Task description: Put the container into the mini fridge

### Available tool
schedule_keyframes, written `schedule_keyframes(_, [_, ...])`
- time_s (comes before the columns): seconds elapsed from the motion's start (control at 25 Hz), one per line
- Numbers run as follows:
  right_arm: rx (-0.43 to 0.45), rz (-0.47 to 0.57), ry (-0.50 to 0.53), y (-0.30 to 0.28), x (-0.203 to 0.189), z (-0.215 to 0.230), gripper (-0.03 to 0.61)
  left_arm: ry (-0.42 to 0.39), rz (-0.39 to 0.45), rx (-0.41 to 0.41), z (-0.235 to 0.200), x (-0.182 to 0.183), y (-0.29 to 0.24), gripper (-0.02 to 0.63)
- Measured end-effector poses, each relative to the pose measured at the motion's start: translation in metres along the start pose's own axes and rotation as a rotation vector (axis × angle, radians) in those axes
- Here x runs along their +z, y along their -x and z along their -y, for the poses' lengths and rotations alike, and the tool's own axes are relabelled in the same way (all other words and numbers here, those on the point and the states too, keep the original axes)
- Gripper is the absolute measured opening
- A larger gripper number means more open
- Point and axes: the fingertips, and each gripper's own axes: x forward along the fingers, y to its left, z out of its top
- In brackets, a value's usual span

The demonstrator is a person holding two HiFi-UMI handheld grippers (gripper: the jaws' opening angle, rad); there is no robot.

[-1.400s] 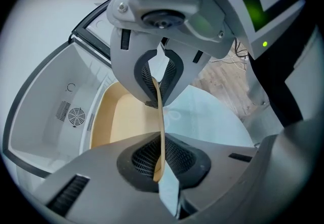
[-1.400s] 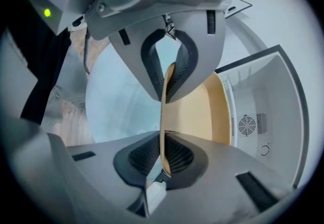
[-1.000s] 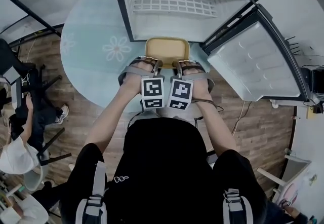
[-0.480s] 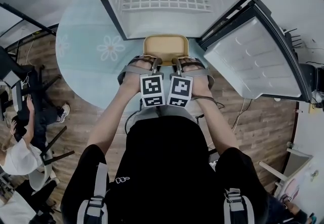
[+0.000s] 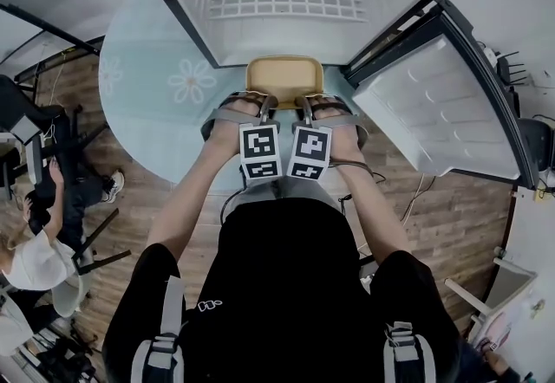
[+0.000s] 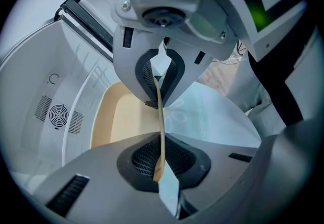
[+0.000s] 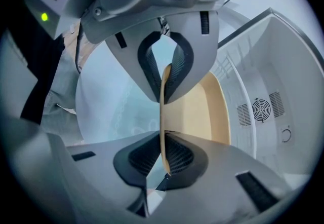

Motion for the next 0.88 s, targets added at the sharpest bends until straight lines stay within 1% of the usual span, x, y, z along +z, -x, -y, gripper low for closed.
schedule_keyframes(0.12, [0.007,0.004,0.0,-0.006,0.006,0.001,0.02,0.003,-0.002,-0.01,0.0,-0.009,-0.003,0.026])
schedule_keyframes(0.28, [0.014,0.01,-0.008,-0.013,-0.011,0.005,0.02,0.025,0.008,-0.024,-0.005,0.003,-0.018,0.026])
schedule_keyframes(0.44, [0.034,0.009,-0.006,-0.032,0.007,0.01,0.02,0.049,0.009,-0.034,-0.008,-0.021,-0.027,0.028])
schedule_keyframes(0.52, [0.041,0.005,-0.002,-0.037,0.007,0.014,0.02,0.047,0.005,-0.034,-0.012,-0.024,-0.031,0.026])
schedule_keyframes(0.72, [0.043,0.01,-0.008,-0.043,-0.02,0.024,0.02,0.026,-0.005,-0.012,-0.026,-0.004,-0.048,0.026])
schedule_keyframes(0.88, [0.041,0.004,-0.004,-0.059,-0.009,0.037,0.018,0.01,-0.018,0.016,-0.042,-0.022,-0.058,0.026])
